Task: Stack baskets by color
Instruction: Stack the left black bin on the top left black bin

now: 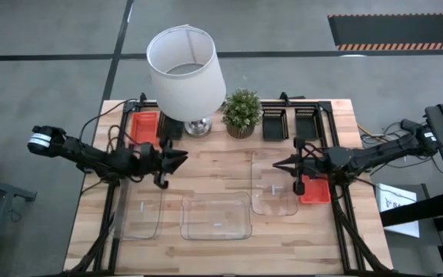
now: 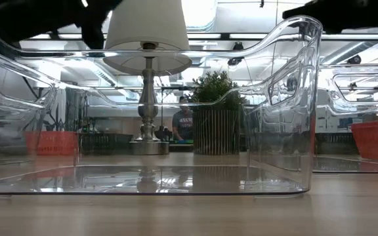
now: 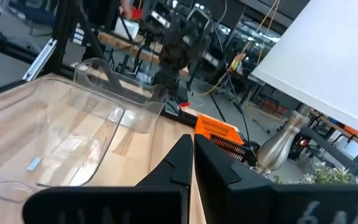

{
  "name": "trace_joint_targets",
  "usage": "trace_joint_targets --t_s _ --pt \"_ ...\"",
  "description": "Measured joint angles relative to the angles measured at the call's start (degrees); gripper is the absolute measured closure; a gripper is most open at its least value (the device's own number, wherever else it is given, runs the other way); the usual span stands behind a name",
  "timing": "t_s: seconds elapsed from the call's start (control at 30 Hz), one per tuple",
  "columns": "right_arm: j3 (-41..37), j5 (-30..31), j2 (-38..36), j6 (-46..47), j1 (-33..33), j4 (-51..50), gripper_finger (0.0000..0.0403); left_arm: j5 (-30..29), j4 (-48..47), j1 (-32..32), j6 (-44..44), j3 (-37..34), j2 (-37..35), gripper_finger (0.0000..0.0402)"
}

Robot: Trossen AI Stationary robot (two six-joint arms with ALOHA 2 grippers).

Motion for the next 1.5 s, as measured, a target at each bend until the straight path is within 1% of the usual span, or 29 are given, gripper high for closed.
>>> trace_joint_targets --t_s 0.13,0.2,0.27,0.37,0.5,0.63,0.73,0.87,0.93,1.03,1.1,1.13,1.2,1.27,1.4,1.5 --pt "-1.56 0.40 -2.33 0.55 0.00 0.02 0.0394 -3.06 -6.54 -0.02 -5.21 0.96 0.00 0.0343" --pt "-2.19 0.42 -3.38 0.55 0.00 0.02 0.0394 -3.33 -9.18 0.01 -6.60 2.04 0.00 0.0343" --pt "-2.66 0.44 -4.42 0.55 0.00 -0.05 0.0394 -3.33 -12.33 -0.02 -6.95 3.51 -0.01 0.0343" --pt "-2.76 0.45 -5.39 1.01 0.00 -0.09 0.0394 -3.32 -19.61 -0.06 -7.01 6.06 -0.80 0.0343" --pt "-2.76 0.46 -5.99 1.22 0.00 -0.26 0.0394 -3.32 -32.62 -0.06 -8.00 10.35 -1.94 0.0343" --pt "-2.76 0.47 -5.97 1.20 0.00 -0.53 0.0394 -3.45 -45.97 -0.08 -11.69 14.88 -2.49 0.0343" --pt "-2.76 0.47 -5.95 1.20 0.00 -0.53 0.0394 -3.98 -58.10 -0.08 -15.96 18.22 -2.49 0.0343" --pt "-2.76 0.47 -5.93 1.20 0.00 -0.54 0.0394 -6.98 -74.92 -0.08 -21.18 22.31 -2.47 0.0343" --pt "-2.76 0.47 -5.93 1.20 0.00 -0.55 0.0394 -8.83 -82.79 -0.08 -21.80 23.82 -2.49 0.0343" --pt "-2.76 0.48 -5.93 1.18 0.00 -0.55 0.0394 -11.47 -95.26 -0.02 -16.59 26.15 -2.49 0.0343" --pt "-2.76 0.48 -5.93 1.16 0.00 -0.55 0.0394 -13.03 -100.86 0.05 -10.01 26.36 -2.51 0.0343" --pt "-2.76 0.49 -5.93 1.17 0.00 -0.55 0.0394 -14.15 -102.17 0.10 -6.83 25.97 -2.49 0.0343" --pt "-2.76 0.49 -5.93 1.16 0.00 -0.55 0.0394 -16.33 -102.54 0.73 -1.85 24.81 -2.49 0.0343" --pt "-2.76 0.49 -5.93 1.16 0.00 -0.55 0.0394 -17.05 -102.50 2.11 1.51 23.78 -2.49 0.0343" --pt "-2.76 0.49 -5.93 1.17 0.00 -0.55 0.0394 -16.92 -102.95 5.79 2.55 22.75 -2.45 0.0342" --pt "-2.76 0.49 -5.93 1.16 0.00 -0.53 0.0394 -16.71 -104.93 9.14 3.87 22.45 -2.47 0.0331"
